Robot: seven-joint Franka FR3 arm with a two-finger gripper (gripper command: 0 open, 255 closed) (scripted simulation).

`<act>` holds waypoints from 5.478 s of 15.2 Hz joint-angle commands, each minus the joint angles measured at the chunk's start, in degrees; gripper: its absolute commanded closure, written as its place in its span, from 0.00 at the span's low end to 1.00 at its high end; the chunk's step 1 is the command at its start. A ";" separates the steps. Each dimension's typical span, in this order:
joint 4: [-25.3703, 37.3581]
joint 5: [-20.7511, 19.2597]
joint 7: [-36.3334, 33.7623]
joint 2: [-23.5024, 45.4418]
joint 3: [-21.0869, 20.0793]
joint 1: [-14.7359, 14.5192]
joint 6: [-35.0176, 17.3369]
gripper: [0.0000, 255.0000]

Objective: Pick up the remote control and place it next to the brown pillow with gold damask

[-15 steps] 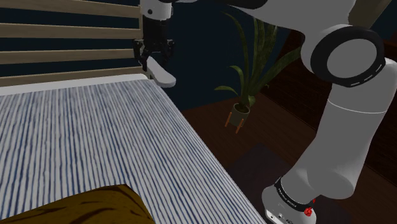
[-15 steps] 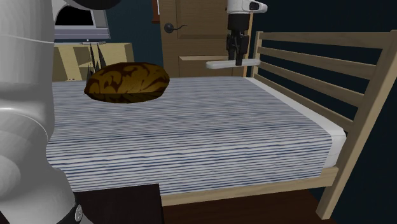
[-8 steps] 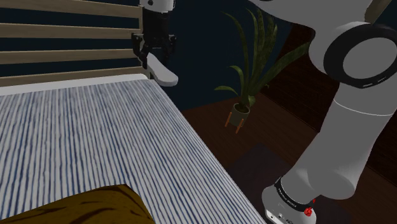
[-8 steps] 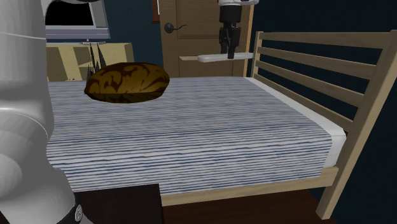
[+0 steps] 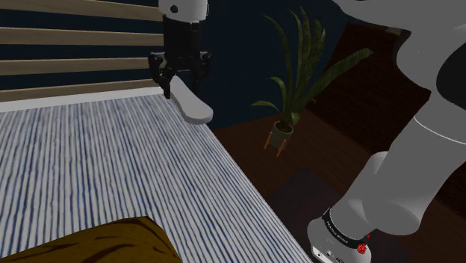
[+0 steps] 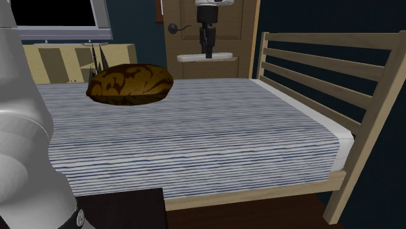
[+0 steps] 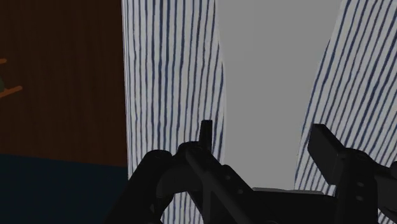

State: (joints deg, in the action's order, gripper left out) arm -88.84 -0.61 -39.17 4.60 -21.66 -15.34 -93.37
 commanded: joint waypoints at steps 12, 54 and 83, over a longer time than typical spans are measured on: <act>-12.25 4.81 -14.12 -11.20 -7.48 -7.09 -2.45 1.00; -38.07 1.36 -16.40 -3.91 -9.01 -7.75 -34.69 1.00; -36.53 2.57 -15.47 -5.90 -8.90 -7.57 -31.42 0.00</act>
State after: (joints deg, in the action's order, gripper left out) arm -125.38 1.95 -54.64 -1.30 -30.57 -22.91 -124.81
